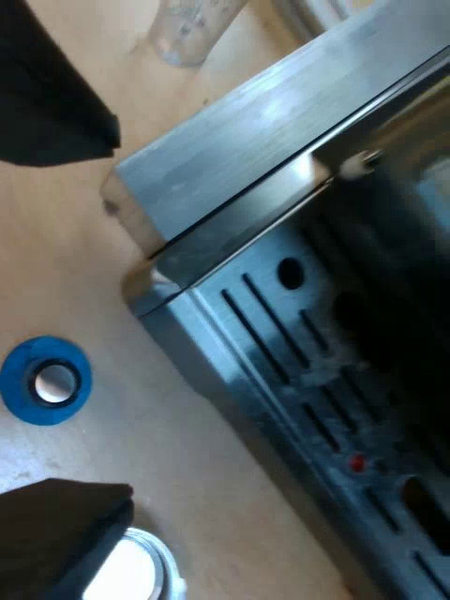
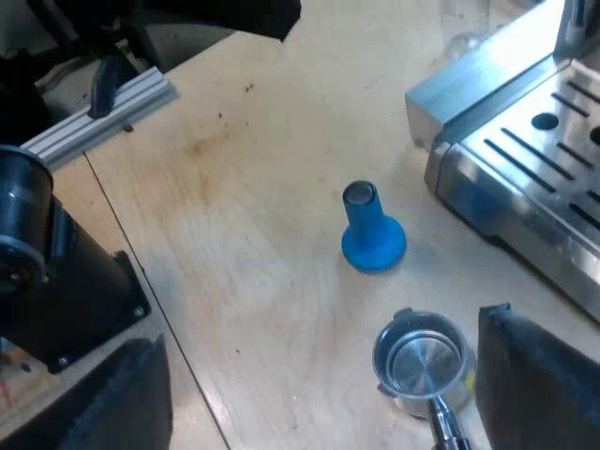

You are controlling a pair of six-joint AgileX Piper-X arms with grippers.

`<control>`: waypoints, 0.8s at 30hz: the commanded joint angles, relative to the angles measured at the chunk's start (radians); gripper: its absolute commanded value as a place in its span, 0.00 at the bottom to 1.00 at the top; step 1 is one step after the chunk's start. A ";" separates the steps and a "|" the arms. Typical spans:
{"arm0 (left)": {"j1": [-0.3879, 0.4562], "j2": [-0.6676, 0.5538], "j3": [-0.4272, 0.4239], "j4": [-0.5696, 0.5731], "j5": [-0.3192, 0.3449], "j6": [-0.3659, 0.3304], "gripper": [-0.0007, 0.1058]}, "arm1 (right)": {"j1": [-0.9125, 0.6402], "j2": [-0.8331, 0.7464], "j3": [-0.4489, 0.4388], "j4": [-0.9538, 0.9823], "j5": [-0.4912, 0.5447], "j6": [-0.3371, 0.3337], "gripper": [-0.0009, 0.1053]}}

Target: Grind coffee beans and then tamp

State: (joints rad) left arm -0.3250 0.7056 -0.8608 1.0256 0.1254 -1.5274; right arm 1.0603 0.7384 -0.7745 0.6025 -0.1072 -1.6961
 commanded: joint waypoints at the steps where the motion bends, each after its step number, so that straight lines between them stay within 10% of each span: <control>1: 0.003 -0.008 -0.052 0.019 -0.012 -0.010 0.67 | 0.002 -0.003 -0.068 0.054 0.049 0.013 0.66; 13: 0.003 -0.008 -0.219 0.054 -0.012 -0.018 0.67 | -0.154 -0.003 -0.233 0.280 0.094 0.012 0.66; 24: 0.019 -0.003 -0.234 0.054 -0.018 -0.072 0.67 | -0.572 -0.003 -0.279 0.390 -0.086 -0.064 0.66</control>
State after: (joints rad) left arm -0.3201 0.7041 -1.0874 1.0756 0.1182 -1.5801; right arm 0.5794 0.7384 -1.0454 0.9760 -0.1454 -1.7298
